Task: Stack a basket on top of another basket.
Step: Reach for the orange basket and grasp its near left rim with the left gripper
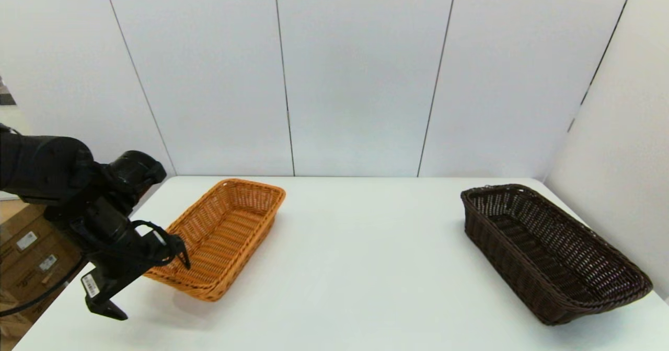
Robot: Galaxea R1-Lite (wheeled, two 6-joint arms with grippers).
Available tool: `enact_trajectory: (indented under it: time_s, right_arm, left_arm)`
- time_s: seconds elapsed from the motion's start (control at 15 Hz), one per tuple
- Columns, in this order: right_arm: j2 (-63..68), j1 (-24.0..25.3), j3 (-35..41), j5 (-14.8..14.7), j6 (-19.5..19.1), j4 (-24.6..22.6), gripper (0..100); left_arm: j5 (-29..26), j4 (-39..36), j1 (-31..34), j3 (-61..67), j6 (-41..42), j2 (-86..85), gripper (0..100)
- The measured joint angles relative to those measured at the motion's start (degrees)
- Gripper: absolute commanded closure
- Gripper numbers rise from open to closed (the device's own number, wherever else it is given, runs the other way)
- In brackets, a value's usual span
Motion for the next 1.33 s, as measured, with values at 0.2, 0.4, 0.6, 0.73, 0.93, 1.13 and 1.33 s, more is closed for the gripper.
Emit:
enact_trajectory:
  time_s: [0.2, 0.4, 0.6, 0.73, 0.93, 1.13, 1.33]
  right_arm:
    - [0.00, 0.00, 0.00, 0.04, 0.00, 0.00, 0]
    - [0.00, 0.00, 0.00, 0.00, 0.00, 0.00, 0]
    - [0.00, 0.00, 0.00, -0.02, 0.02, 0.00, 0]
    - [0.00, 0.00, 0.00, -0.02, 0.00, 0.00, 0]
    - [0.00, 0.00, 0.00, 0.06, 0.00, 0.00, 0]
    - [0.00, 0.00, 0.00, -0.02, 0.00, 0.00, 0]
    - [0.00, 0.00, 0.00, -0.02, 0.00, 0.00, 0]
  left_arm:
    - [-2.38, -2.55, -0.11, -0.24, 0.04, 2.65, 0]
    - [-2.26, -3.56, -0.11, -0.30, -0.02, 4.44, 0]
    - [-1.95, -5.30, -0.05, -0.28, -0.90, 6.31, 0]
    - [-1.13, -6.90, 0.48, -0.24, -1.77, 7.78, 0]
    - [-0.68, -9.41, 2.24, 0.11, -1.95, 9.84, 0]
    - [-0.50, -10.09, 3.54, 0.56, -2.04, 10.93, 0]
    - [0.96, -12.61, 4.53, 2.10, -2.04, 12.42, 0]
